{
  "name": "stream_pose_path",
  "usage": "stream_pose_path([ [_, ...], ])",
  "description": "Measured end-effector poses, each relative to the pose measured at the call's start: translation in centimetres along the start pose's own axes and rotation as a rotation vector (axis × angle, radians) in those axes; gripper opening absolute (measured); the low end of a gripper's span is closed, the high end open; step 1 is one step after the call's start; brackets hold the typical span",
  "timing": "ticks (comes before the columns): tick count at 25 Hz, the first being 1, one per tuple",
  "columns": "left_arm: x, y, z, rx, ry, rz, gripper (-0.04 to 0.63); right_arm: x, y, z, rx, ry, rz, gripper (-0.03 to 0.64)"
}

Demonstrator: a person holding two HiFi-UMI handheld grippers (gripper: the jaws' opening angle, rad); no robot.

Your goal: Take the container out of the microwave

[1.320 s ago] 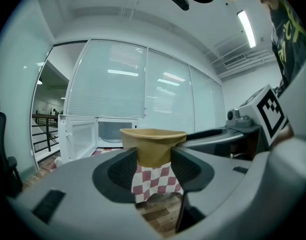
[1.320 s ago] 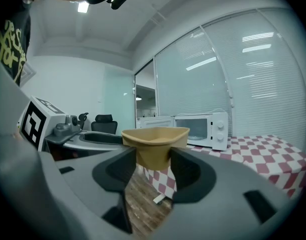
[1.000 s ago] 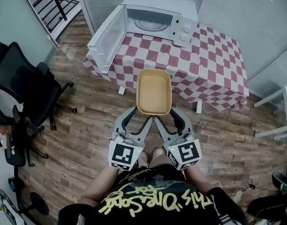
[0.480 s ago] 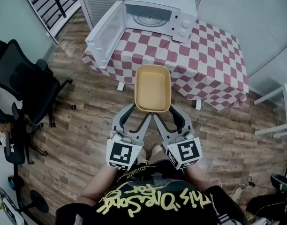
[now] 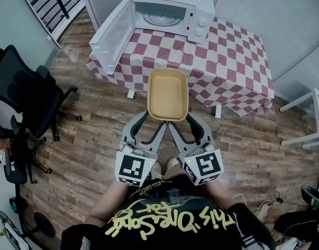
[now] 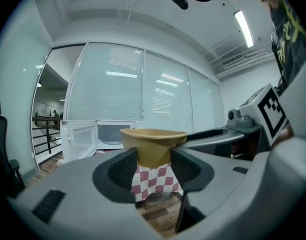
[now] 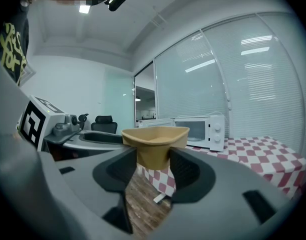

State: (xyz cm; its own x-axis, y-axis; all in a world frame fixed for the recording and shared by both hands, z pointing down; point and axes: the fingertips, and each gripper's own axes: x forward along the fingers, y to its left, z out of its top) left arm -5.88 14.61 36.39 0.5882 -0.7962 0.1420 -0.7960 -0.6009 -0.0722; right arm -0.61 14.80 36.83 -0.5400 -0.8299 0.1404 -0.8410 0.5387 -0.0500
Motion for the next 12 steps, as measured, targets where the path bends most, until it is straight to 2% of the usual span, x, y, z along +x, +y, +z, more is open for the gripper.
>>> stream_pose_path([
  [3, 0.05, -0.13, 0.31, -0.007, -0.026, 0.002, 0.213, -0.2, -0.07, -0.08, 0.002, 0.005, -0.001, 0.211],
  [8, 0.22, -0.2, 0.2, 0.01, -0.002, -0.013, 0.213, -0.2, -0.3, 0.19, 0.003, -0.004, -0.01, 0.21],
  [12, 0.05, 0.02, 0.61, 0.005, -0.033, -0.006, 0.213, -0.14, 0.0, 0.45, -0.007, -0.014, -0.008, 0.21],
])
